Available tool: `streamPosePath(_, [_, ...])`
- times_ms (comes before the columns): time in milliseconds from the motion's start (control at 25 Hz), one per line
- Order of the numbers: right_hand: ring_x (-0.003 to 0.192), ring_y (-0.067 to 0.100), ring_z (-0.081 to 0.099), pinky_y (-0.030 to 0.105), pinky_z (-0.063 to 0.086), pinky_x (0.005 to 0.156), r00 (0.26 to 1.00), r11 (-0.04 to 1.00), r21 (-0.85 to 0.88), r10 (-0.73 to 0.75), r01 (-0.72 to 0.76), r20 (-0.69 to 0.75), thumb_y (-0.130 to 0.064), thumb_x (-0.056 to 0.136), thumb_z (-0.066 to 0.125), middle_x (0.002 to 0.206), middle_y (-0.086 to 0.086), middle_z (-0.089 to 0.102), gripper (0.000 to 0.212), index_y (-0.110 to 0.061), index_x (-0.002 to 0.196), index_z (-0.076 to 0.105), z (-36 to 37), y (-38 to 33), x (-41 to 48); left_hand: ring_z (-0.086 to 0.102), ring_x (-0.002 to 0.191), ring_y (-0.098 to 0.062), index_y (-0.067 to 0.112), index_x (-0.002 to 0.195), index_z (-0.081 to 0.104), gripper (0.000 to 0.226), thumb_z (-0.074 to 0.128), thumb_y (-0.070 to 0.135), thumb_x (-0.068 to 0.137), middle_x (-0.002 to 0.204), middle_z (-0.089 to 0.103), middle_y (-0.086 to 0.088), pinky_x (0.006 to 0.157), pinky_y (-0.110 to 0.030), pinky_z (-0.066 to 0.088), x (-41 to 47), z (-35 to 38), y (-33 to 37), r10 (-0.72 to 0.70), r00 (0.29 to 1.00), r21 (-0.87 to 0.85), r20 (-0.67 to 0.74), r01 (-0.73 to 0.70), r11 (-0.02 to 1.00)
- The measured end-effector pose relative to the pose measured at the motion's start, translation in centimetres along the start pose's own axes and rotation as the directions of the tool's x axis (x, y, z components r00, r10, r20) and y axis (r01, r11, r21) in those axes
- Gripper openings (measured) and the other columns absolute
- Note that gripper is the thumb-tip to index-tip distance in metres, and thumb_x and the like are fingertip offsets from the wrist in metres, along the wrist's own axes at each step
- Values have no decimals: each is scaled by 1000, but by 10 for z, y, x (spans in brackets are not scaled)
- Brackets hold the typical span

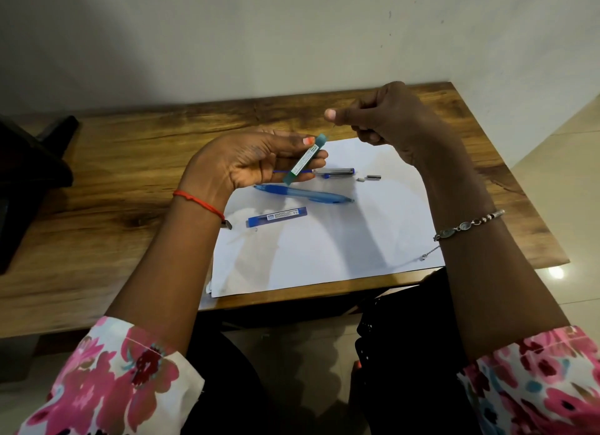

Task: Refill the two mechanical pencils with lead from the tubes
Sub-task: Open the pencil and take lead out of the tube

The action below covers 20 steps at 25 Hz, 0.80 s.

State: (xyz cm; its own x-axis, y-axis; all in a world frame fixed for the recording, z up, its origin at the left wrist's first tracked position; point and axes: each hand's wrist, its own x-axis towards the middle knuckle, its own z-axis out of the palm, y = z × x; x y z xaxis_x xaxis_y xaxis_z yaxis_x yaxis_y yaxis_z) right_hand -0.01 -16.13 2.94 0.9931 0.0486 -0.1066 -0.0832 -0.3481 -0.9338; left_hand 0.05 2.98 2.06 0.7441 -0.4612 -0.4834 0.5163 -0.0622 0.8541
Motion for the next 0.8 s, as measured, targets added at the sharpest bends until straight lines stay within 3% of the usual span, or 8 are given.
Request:
streamPosePath(80, [44,13,27,20,26,44,995,996,-28,-85,84,-45,-29,72,79,55,9,34,50,17,73,61,1,-2,-1,72,73,-12,7,93,67,15,54,11,87,77,75,-4,63,-24,58,0,0,0,4,1000,5,0,-4,1000])
streamPosePath(360, [40,10,27,19,29,45,956,974,-15,-223,224,-190,-30,77,75,57,9,34,54,22,78,59,-12,-4,-3,72,76,-14,7,88,70,19,52,11,87,80,75,-5,62,-26,58,0,-8,1,13,1000,12,8,-13,1000])
streamPosePath(640, [41,9,30,18,30,45,957,979,-13,-204,206,-209,-29,82,70,60,10,37,30,-2,70,64,-18,-7,-6,71,86,-15,11,78,76,19,58,16,73,88,75,-4,68,-27,59,-4,-17,6,97,995,-82,28,-94,992])
streamPosePath(800, [39,7,31,15,31,44,951,972,-37,-234,231,-201,-30,79,73,54,10,39,46,15,77,63,-9,-7,-3,70,94,-16,11,83,75,20,59,18,73,93,75,-3,72,-29,58,-1,-8,4,126,990,-54,67,-123,991])
